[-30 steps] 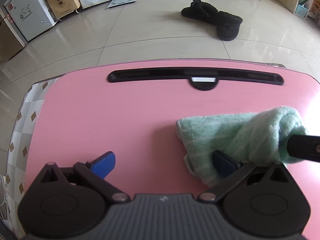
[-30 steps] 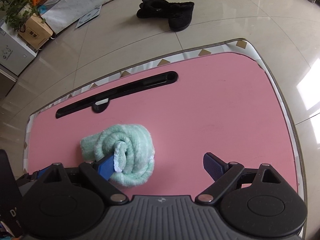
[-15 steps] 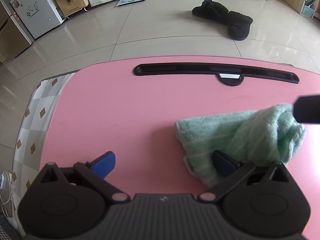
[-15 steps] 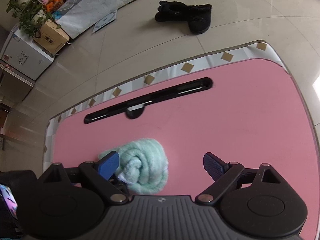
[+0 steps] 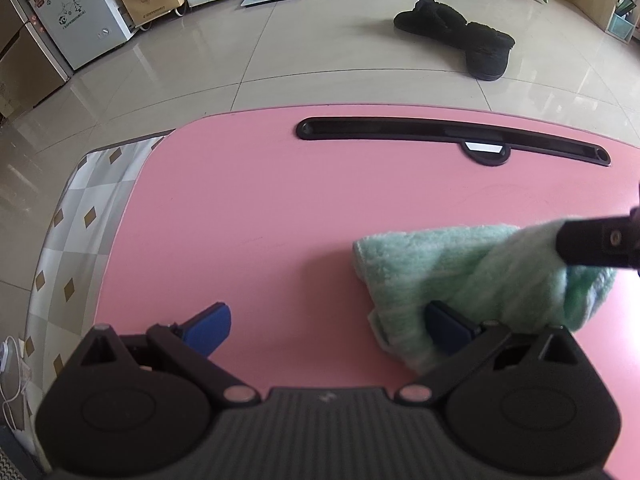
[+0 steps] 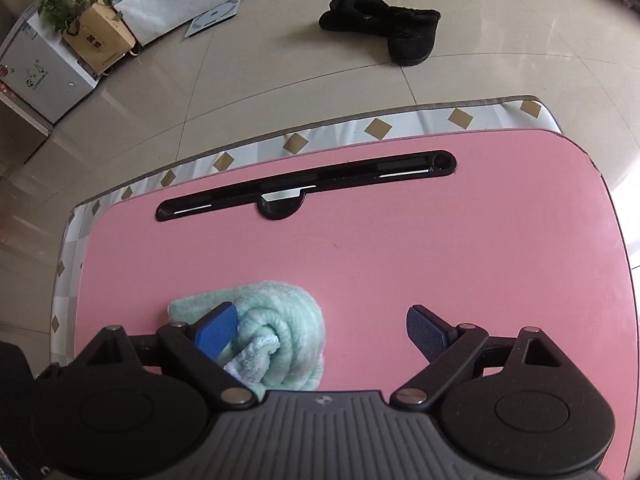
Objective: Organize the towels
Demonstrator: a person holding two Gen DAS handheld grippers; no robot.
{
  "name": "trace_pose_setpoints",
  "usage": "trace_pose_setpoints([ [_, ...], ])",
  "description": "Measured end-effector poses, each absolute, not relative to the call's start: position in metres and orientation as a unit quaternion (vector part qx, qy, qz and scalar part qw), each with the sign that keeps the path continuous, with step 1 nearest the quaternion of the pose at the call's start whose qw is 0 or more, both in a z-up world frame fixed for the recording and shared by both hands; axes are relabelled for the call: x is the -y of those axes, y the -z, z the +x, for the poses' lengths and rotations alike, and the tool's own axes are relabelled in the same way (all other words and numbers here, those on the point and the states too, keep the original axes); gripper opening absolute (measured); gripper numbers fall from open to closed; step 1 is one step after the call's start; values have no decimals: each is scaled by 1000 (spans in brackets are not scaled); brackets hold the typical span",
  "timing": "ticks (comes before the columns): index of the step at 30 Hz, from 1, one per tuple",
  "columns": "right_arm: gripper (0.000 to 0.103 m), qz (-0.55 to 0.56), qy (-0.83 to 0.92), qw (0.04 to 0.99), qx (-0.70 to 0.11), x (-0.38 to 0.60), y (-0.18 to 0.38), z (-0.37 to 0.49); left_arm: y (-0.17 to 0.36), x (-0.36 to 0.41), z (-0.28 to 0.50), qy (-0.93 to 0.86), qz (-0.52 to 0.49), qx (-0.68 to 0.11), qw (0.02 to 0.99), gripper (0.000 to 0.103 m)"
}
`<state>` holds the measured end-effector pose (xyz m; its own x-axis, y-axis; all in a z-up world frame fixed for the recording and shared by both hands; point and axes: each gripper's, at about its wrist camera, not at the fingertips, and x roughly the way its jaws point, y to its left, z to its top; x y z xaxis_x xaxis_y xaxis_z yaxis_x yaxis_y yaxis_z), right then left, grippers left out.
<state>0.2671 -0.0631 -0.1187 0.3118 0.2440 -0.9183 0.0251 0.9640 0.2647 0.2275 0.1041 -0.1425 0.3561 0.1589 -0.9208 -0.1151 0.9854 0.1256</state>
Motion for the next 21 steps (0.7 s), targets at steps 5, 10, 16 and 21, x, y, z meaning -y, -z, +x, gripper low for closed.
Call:
trace_pose_setpoints([
  [5, 91, 88, -67, 806, -581, 67, 122, 263, 143, -104, 228, -82, 19, -561, 824, 103],
  [10, 95, 55, -69, 812, -576, 66, 124, 259, 144, -103, 228, -82, 19, -559, 825, 103],
  [16, 98, 46, -71, 814, -575, 70, 128, 257, 143, -97, 227, -81, 34, -555, 827, 103],
  [21, 100, 38, -73, 816, -573, 73, 132, 255, 143, -96, 229, -80, 30, -556, 827, 103],
])
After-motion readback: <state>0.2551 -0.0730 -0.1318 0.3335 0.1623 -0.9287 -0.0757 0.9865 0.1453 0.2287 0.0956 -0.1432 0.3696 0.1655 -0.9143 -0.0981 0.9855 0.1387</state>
